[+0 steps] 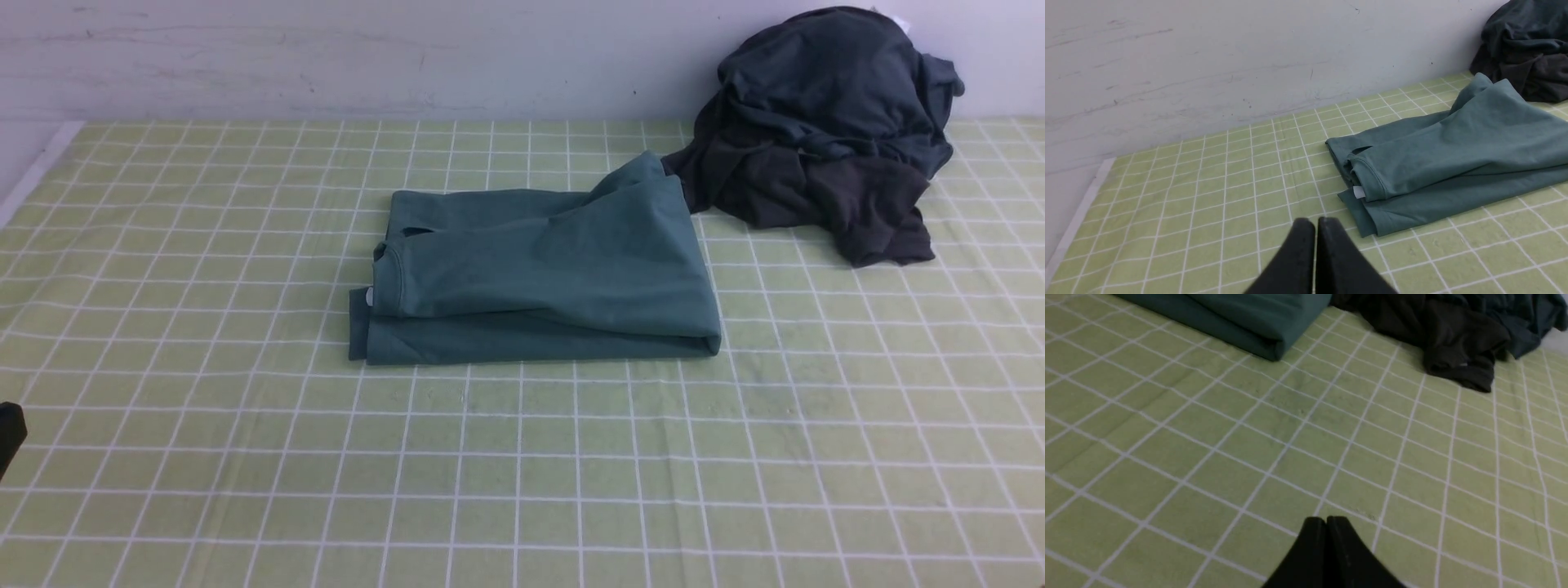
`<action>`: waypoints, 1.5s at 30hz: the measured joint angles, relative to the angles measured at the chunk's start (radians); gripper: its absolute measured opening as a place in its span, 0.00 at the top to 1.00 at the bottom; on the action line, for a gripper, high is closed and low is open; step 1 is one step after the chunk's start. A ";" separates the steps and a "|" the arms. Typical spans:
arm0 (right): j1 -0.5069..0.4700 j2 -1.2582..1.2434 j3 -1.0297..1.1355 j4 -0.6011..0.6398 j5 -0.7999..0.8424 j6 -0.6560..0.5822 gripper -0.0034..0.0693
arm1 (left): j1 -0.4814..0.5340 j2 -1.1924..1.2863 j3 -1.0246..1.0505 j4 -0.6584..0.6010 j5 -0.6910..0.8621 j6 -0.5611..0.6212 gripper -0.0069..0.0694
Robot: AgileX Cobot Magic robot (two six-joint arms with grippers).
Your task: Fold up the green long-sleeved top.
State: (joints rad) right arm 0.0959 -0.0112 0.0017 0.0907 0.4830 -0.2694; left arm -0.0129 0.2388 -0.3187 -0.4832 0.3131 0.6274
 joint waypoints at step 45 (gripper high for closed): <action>-0.098 0.000 0.021 -0.048 -0.121 0.149 0.97 | 0.005 -0.085 0.144 0.035 -0.074 -0.030 0.91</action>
State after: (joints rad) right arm -0.0016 -0.0112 0.0224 0.0426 0.3623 -0.1206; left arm -0.0083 0.1536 -0.1752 -0.4482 0.2395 0.5971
